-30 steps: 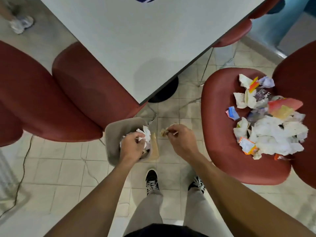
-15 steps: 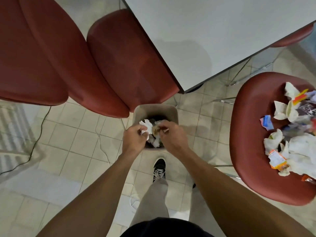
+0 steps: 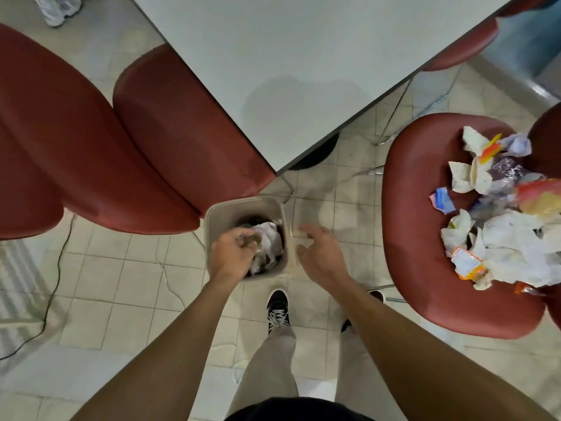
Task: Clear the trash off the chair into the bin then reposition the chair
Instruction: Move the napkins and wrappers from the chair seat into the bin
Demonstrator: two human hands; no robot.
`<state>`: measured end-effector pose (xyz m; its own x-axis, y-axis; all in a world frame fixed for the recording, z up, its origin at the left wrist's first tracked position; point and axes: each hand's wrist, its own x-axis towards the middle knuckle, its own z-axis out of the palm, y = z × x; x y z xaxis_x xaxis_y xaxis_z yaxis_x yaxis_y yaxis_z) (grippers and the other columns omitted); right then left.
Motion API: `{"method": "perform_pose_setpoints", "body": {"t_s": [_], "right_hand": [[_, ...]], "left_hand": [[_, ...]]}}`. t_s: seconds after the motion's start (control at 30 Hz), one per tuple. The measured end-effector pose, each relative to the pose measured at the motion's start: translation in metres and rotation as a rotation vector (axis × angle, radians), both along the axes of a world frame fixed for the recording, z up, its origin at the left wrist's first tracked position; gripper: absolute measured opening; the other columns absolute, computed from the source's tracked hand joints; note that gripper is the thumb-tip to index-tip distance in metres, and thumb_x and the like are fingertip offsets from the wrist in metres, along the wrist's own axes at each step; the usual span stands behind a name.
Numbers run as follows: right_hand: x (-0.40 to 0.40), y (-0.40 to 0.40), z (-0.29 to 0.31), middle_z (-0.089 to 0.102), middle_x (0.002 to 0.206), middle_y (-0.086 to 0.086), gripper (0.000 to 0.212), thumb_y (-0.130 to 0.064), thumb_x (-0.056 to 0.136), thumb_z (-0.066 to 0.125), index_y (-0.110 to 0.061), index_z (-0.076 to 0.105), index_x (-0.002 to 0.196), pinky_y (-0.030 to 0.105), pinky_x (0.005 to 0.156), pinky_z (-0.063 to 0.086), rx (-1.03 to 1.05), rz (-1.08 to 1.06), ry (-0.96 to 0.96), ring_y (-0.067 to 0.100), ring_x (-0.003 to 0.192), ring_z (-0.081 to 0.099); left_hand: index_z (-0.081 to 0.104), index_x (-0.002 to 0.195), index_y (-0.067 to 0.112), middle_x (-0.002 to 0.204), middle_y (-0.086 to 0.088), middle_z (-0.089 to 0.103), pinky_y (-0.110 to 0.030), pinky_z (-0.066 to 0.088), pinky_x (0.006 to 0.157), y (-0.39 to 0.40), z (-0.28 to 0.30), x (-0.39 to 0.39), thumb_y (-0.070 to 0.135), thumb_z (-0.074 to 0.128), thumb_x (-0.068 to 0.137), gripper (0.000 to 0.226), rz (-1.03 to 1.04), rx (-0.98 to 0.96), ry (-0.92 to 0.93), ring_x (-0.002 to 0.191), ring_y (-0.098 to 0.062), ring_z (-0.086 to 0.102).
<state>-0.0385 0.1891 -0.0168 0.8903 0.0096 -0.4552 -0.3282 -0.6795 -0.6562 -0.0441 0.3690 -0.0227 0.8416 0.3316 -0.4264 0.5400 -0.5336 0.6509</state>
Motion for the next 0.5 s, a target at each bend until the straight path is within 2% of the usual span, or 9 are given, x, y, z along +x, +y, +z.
{"method": "perform_pose_setpoints", "body": {"t_s": [0.07,0.1,0.17,0.27,0.37,0.5], "right_hand": [[-0.001,-0.025,0.0,0.056,0.124,0.005,0.044,-0.014,0.087,0.061,-0.024,0.055,0.13,0.038,0.09,0.052,-0.011,-0.042,0.011,0.023,0.099,0.062],[-0.002,-0.041,-0.001,0.056,0.124,0.006,0.044,-0.014,0.087,0.061,-0.023,0.054,0.13,0.038,0.09,0.052,-0.02,-0.067,0.018,0.023,0.099,0.061],[-0.005,-0.073,-0.002,0.053,0.126,0.007,0.045,-0.014,0.088,0.06,-0.021,0.053,0.132,0.038,0.092,0.051,-0.034,-0.113,0.042,0.023,0.101,0.06],[-0.013,-0.124,-0.005,0.053,0.123,0.006,0.045,-0.015,0.087,0.06,-0.021,0.054,0.131,0.038,0.093,0.048,-0.052,-0.204,0.064,0.024,0.105,0.058],[-0.02,-0.171,-0.007,0.054,0.119,0.007,0.044,-0.015,0.085,0.061,-0.023,0.056,0.127,0.035,0.094,0.044,-0.062,-0.298,0.072,0.026,0.105,0.057],[-0.03,-0.238,-0.009,0.052,0.123,0.009,0.045,-0.015,0.085,0.06,-0.021,0.055,0.129,0.033,0.093,0.043,-0.069,-0.422,0.092,0.028,0.107,0.056]], "left_hand": [[0.07,0.085,0.03,0.083,0.012,0.067,-0.005,0.04,0.065,-0.019,0.001,0.007,0.01,0.07,0.08,0.02,-0.046,0.034,0.004,0.072,0.0,0.059],[0.072,0.089,0.028,0.085,0.01,0.069,-0.006,0.041,0.068,-0.032,0.0,0.01,0.011,0.07,0.08,0.019,-0.078,0.038,0.007,0.074,-0.001,0.06],[0.072,0.095,0.023,0.087,0.003,0.071,-0.015,0.045,0.076,-0.061,-0.001,0.017,0.011,0.07,0.079,0.02,-0.147,0.026,0.01,0.078,-0.009,0.063],[0.072,0.091,0.022,0.087,-0.003,0.072,-0.023,0.05,0.079,-0.112,-0.007,0.026,0.005,0.067,0.079,0.022,-0.228,-0.018,-0.01,0.078,-0.015,0.065],[0.072,0.092,0.022,0.085,0.001,0.069,-0.019,0.052,0.076,-0.164,-0.017,0.034,0.005,0.069,0.079,0.021,-0.31,-0.027,0.025,0.074,-0.013,0.062],[0.071,0.097,0.03,0.088,0.008,0.068,-0.018,0.047,0.073,-0.237,-0.023,0.04,0.014,0.074,0.078,0.025,-0.446,-0.055,0.052,0.08,-0.009,0.062]]}}
